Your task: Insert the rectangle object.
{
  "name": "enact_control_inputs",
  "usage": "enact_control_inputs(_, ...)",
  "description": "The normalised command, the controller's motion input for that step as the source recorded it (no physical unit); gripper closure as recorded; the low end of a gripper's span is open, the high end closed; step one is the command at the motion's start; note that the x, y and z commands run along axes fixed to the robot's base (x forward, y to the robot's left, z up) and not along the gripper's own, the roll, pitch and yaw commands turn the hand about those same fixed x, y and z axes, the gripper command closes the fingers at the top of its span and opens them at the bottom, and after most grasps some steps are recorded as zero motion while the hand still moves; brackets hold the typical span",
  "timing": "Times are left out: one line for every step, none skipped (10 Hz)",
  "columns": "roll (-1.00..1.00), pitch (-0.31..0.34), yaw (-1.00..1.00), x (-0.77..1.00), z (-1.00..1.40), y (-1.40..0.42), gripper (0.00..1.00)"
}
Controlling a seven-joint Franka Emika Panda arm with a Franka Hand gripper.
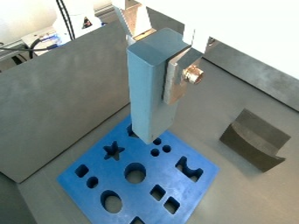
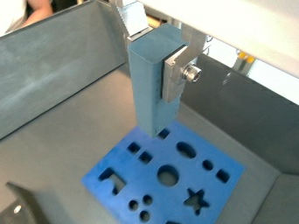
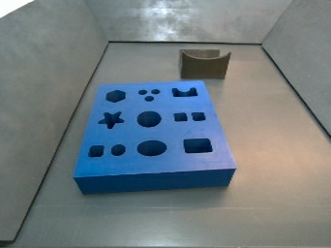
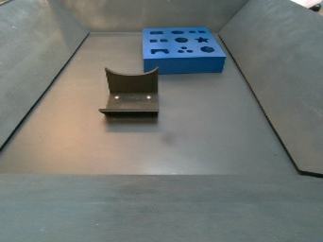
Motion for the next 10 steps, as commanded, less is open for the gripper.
enact_control_inputs(0.04, -0.022, 0.14, 0.68, -0.99, 0.57, 1.0)
enact_control_inputs(0.03, -0.036, 0.09, 0.63, -0.9, 0.43, 1.0)
enact_control_inputs(0.05, -0.018, 0.03, 0.39, -0.58, 0.13, 1.0)
enact_control_inputs(0.05, -0.004, 0.0, 0.26, -0.36, 0.03, 1.0)
enact_control_inputs(0.09, 0.296, -0.36, -0.69, 0.87, -0.68, 1.0)
enact_control_inputs(0.09, 0.294, -0.34, -0.78, 1.0, -0.66, 1.0)
enact_control_inputs(0.03, 0.173, -0.19, -0.5, 0.64, -0.35, 1.0)
enact_control_inputs(-0.04, 0.129, -0.1, -0.22, 0.26, -0.16, 1.0)
enact_control_inputs(0.01, -0.02, -0.82, 0.01, -0.33, -0.41, 1.0)
enact_control_inputs(0.01, -0.026, -0.82, 0.01, -0.33, -0.41, 1.0)
